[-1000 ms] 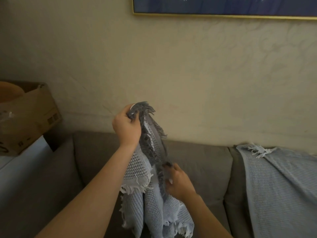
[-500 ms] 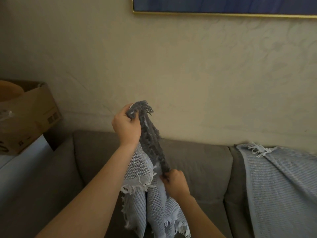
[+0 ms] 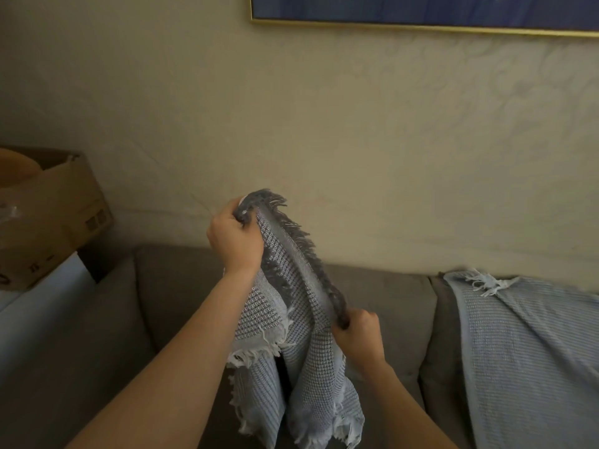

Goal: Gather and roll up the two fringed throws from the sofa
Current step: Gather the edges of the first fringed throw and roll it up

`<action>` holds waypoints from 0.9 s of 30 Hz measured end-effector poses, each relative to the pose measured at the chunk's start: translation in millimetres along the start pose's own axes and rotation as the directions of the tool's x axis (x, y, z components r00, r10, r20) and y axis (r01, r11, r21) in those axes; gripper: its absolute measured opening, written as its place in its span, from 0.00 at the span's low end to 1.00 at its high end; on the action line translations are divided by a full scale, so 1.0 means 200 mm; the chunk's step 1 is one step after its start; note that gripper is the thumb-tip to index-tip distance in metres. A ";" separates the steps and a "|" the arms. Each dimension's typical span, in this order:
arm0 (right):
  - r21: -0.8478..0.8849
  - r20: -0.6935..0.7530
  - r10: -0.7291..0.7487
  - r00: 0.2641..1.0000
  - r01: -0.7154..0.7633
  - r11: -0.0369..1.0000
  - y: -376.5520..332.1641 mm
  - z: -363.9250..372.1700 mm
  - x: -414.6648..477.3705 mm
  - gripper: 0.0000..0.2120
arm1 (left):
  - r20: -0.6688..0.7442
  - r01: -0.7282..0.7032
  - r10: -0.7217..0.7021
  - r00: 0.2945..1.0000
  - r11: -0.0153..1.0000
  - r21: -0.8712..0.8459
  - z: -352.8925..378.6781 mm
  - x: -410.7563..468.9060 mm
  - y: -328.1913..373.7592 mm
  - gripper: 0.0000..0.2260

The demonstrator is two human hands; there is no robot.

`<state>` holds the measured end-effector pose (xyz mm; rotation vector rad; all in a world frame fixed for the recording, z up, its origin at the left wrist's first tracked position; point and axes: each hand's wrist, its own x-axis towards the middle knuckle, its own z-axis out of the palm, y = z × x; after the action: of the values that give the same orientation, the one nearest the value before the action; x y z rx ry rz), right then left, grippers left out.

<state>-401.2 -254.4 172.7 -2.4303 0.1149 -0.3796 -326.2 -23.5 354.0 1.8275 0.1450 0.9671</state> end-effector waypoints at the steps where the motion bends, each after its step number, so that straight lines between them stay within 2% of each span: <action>1: 0.017 -0.027 0.028 0.999 -0.028 0.999 -0.01 -0.01 -0.01 0.20 | 0.004 0.004 -0.004 1.000 1.000 -0.009 0.00 0.00 0.00 0.11; 5: 0.198 -0.109 0.236 0.966 -0.211 0.957 0.00 -0.04 -0.04 0.12 | 0.019 0.003 -0.002 1.000 0.999 -0.039 0.01 0.02 -0.03 0.07; 7: 0.221 -0.085 0.209 0.974 -0.186 0.957 -0.02 -0.06 -0.04 0.13 | 0.036 0.004 -0.002 0.999 0.998 -0.062 0.01 0.01 -0.03 0.06; 10: 0.184 0.065 0.160 0.985 -0.169 0.968 -0.06 -0.10 -0.01 0.13 | 0.054 0.001 0.003 0.999 0.997 -0.075 0.00 0.00 -0.02 0.05; 12: 0.162 0.217 0.255 0.942 -0.293 0.943 -0.05 -0.11 0.02 0.18 | 0.044 0.007 -0.003 0.999 0.998 -0.069 -0.01 0.01 -0.03 0.05; 14: 0.203 0.289 0.315 0.904 -0.380 0.903 -0.03 -0.13 0.05 0.19 | 0.045 0.030 -0.028 0.999 0.998 -0.050 -0.03 0.03 -0.05 0.05; 16: 0.261 0.196 0.333 0.922 -0.376 0.889 -0.04 -0.17 0.08 0.17 | 0.052 0.054 -0.052 0.997 0.998 -0.034 -0.05 0.05 -0.08 0.04; 18: 0.353 -0.041 0.386 0.922 -0.347 0.868 -0.07 -0.22 0.11 0.12 | 0.065 0.107 -0.106 0.992 0.994 -0.014 -0.07 0.05 -0.11 0.05; 21: 0.486 -0.346 0.473 0.810 -0.276 0.829 -0.15 -0.30 0.19 0.12 | 0.086 0.189 -0.194 0.977 0.980 0.055 -0.08 0.01 -0.15 0.05; 23: 0.449 -0.460 0.489 0.741 -0.280 0.848 -0.21 -0.35 0.25 0.11 | 0.098 0.215 -0.228 0.969 0.969 0.121 -0.07 -0.01 -0.17 0.05; 25: 0.335 -0.562 0.374 0.738 -0.211 0.918 -0.28 -0.39 0.28 0.10 | 0.138 0.227 -0.253 0.957 0.957 0.181 -0.06 -0.04 -0.18 0.04; 27: 0.226 -0.634 0.175 0.754 -0.036 0.973 -0.34 -0.40 0.28 0.09 | 0.191 0.229 -0.271 0.943 0.949 0.216 -0.05 -0.05 -0.21 0.04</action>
<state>-372.6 -261.0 288.8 -1.9768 0.4928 -1.1229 -326.5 -2.6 316.0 2.0196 0.3368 0.5842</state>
